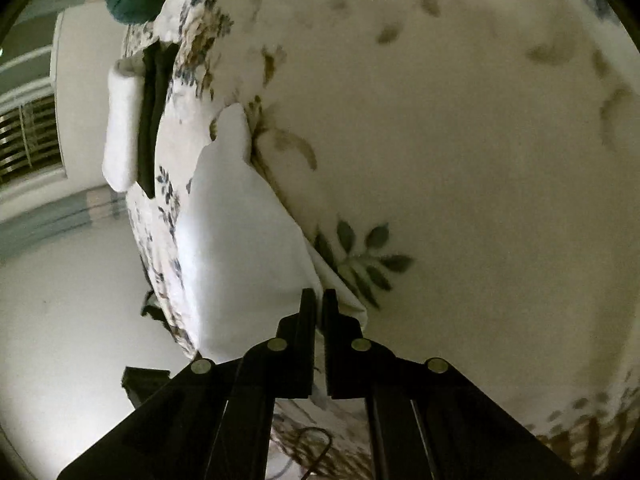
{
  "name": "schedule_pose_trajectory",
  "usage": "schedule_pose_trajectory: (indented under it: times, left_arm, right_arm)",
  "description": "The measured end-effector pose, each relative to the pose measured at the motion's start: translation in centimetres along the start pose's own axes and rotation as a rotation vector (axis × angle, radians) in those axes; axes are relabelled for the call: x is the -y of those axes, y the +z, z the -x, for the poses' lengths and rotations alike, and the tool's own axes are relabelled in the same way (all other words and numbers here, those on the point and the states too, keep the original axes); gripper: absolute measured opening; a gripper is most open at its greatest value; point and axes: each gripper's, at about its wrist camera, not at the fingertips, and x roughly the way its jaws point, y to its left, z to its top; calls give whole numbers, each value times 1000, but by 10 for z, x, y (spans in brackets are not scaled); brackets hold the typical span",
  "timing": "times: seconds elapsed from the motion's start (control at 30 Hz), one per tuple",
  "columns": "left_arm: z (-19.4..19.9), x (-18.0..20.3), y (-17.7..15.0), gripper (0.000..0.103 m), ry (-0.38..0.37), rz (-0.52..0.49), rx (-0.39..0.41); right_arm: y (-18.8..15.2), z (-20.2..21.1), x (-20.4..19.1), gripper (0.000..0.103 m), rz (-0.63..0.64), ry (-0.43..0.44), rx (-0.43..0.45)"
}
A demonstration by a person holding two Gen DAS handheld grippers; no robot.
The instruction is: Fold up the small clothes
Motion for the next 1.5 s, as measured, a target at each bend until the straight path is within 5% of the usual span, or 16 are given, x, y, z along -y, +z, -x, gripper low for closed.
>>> schedule_pose_trajectory:
  times: [0.07,0.17,0.2,0.3,0.47,0.53,0.57,0.63,0.67,0.73,0.8,0.87,1.03,1.13,1.2,1.5]
  left_arm:
    - [5,-11,-2,12,-46,65,-31]
    - [-7,-18,-25,69,-138,195,-86]
    - [-16,-18,-35,69,-179,242,-104]
    - [-54,-11,-62,69,-289,355,-179]
    - [-98,1,-71,69,-340,432,-117]
    - [-102,2,-68,62,-328,459,-50]
    - [-101,3,-65,44,-319,460,-21]
    - [-99,2,-60,29,-300,448,-11]
    - [-97,3,-59,24,-296,440,-8]
    - [-97,7,-58,24,-295,396,-21]
    - [-99,8,-56,31,-310,371,-42]
    - [-104,3,-54,49,-323,386,-64]
    - [-111,8,-54,51,-303,408,-37]
    - [-109,20,-51,45,-275,386,-4]
    - [-103,21,-51,27,-265,391,20]
    - [-46,81,-26,20,-235,358,57]
  right_arm:
    - [0,1,-5,7,31,-50,-20]
    - [-7,13,-6,36,18,-58,6]
    - [-10,16,-4,53,2,-48,13]
    - [-19,11,6,56,-71,11,11]
    - [-25,-37,20,67,-179,131,-66]
    - [-24,-56,21,67,-215,176,-60]
    - [-21,-64,21,67,-230,219,-48]
    - [-20,-65,20,51,-252,241,16]
    - [-19,-65,20,26,-252,229,37]
    - [-19,-70,21,25,-292,240,38]
    - [-20,-72,16,30,-272,247,32]
    - [-19,-76,16,55,-262,275,6]
    - [-4,-95,-3,78,-231,290,-39]
    - [1,-103,-17,75,-207,260,-39]
    - [2,-104,-26,32,-188,240,-38]
    - [2,-53,-102,19,-144,216,18]
